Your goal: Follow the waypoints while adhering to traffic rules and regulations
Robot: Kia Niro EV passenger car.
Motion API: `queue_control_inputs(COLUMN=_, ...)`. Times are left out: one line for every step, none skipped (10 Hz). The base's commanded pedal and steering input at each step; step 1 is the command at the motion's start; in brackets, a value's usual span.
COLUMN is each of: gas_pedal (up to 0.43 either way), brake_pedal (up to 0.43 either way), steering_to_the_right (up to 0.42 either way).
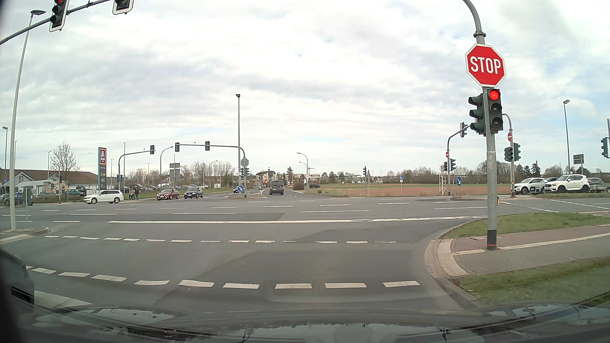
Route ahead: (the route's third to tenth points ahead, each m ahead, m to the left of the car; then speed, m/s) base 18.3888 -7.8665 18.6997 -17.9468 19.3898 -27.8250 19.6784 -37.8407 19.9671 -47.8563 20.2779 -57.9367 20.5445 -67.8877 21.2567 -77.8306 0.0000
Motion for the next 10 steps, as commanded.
queue_control_inputs(gas_pedal=0.000, brake_pedal=0.287, steering_to_the_right=-0.001)
queue_control_inputs(gas_pedal=0.000, brake_pedal=0.287, steering_to_the_right=-0.001)
queue_control_inputs(gas_pedal=0.000, brake_pedal=0.287, steering_to_the_right=-0.001)
queue_control_inputs(gas_pedal=0.000, brake_pedal=0.287, steering_to_the_right=-0.001)
queue_control_inputs(gas_pedal=0.000, brake_pedal=0.287, steering_to_the_right=-0.001)
queue_control_inputs(gas_pedal=0.000, brake_pedal=0.287, steering_to_the_right=-0.001)
queue_control_inputs(gas_pedal=0.000, brake_pedal=0.287, steering_to_the_right=-0.001)
queue_control_inputs(gas_pedal=0.000, brake_pedal=0.287, steering_to_the_right=-0.001)
queue_control_inputs(gas_pedal=0.000, brake_pedal=0.287, steering_to_the_right=-0.001)
queue_control_inputs(gas_pedal=0.000, brake_pedal=0.287, steering_to_the_right=-0.001)
